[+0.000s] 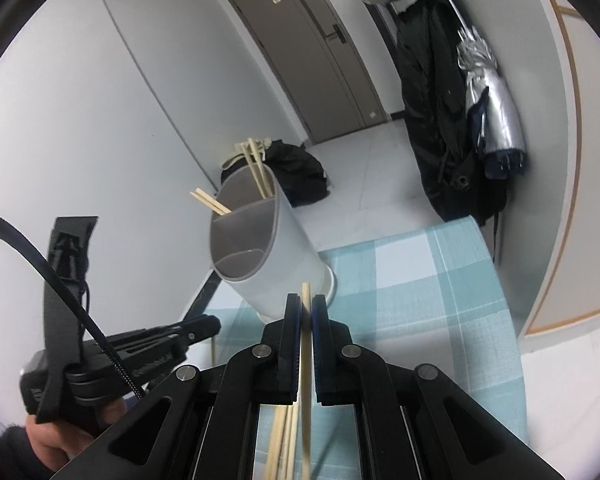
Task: Organize utensils
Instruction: 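Lift both held chopsticks and carry them over the white holder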
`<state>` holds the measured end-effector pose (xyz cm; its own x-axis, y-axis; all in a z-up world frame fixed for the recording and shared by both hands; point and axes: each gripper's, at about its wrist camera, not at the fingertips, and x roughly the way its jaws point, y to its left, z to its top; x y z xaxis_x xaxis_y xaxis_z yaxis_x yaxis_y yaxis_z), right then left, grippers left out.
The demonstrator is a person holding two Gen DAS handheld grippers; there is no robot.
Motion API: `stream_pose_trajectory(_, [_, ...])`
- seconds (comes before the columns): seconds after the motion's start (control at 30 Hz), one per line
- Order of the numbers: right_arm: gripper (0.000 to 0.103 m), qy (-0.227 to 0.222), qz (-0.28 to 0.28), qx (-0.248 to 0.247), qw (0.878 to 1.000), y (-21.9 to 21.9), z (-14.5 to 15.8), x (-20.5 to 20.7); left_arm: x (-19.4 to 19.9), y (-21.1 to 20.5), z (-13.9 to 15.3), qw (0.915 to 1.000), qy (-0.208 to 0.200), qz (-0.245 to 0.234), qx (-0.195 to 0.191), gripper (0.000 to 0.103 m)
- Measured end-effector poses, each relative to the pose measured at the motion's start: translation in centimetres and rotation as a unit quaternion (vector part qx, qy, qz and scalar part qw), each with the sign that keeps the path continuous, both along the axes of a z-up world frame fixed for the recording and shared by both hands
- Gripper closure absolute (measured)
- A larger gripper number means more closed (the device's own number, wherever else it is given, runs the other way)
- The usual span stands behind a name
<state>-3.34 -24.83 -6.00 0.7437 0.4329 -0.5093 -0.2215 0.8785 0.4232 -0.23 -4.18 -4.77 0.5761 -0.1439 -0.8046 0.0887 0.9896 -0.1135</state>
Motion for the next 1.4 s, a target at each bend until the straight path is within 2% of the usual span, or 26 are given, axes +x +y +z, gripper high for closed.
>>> stream_pose_trajectory(0.23, [0.099, -0.022, 0.001, -0.032, 0.999, 1.2, 0.8, -1.8, -1.6, 1.1, 2.0, 0.9993, -0.027, -0.002, -0.025, 0.102])
stream_pose_trajectory(0.5, [0.099, -0.032, -0.005, -0.040, 0.999, 1.7, 1.4, -3.0, -3.0, 1.5, 3.5, 0.9974, -0.054, -0.012, -0.046, 0.102])
stream_pose_trajectory(0.83, [0.099, -0.051, 0.000, -0.050, 0.997, 2.9, 2.5, -3.6, -3.4, 2.7, 4.6, 0.9949, -0.064, -0.018, -0.076, 0.102])
stream_pose_trajectory(1.1, [0.099, -0.063, 0.008, -0.059, 0.996, 3.7, 2.9, -3.2, -3.3, 2.6, 5.4, 0.9941, -0.071, -0.041, -0.070, 0.102])
stream_pose_trajectory(1.4, [0.099, -0.067, 0.021, -0.056, 0.996, 4.5, 3.7, -2.3, -2.7, 3.0, 7.7, 0.9903, -0.083, -0.075, -0.082, 0.102])
